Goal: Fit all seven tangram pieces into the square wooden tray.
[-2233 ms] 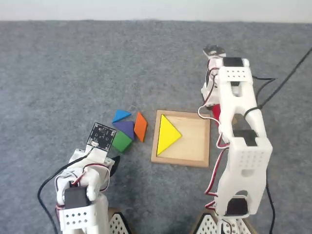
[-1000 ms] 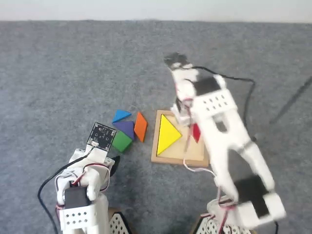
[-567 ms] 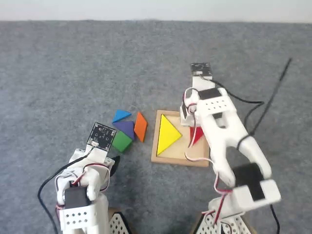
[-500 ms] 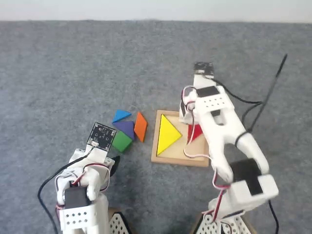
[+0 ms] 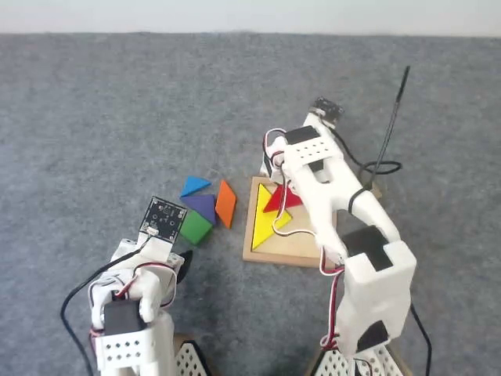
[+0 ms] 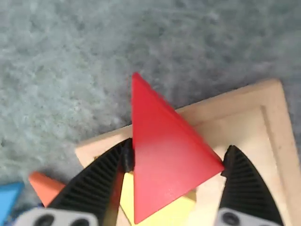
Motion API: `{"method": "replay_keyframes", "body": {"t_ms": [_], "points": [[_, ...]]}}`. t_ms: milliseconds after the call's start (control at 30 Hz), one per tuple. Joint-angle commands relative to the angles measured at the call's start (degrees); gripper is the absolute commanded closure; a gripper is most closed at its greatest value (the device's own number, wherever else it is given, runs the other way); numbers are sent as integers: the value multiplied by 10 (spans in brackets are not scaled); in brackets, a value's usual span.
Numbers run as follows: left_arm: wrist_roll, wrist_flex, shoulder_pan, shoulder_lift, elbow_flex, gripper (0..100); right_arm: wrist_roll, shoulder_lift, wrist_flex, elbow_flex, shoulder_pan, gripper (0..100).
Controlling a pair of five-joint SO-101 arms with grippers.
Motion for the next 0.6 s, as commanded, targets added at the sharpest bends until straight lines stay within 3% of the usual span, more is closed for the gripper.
{"method": "replay_keyframes", "body": {"t_ms": [0, 167, 433, 567], "points": [[4, 2, 2, -11, -5, 716, -32, -12, -3, -34, -4, 740], [4, 2, 2, -11, -5, 716, -21, -14, -3, -35, -10, 725], [4, 2, 2, -11, -5, 716, 11, -76, 29, -35, -38, 456], [4, 2, 2, -11, -5, 716, 47, -95, 29, -35, -51, 421]]}}
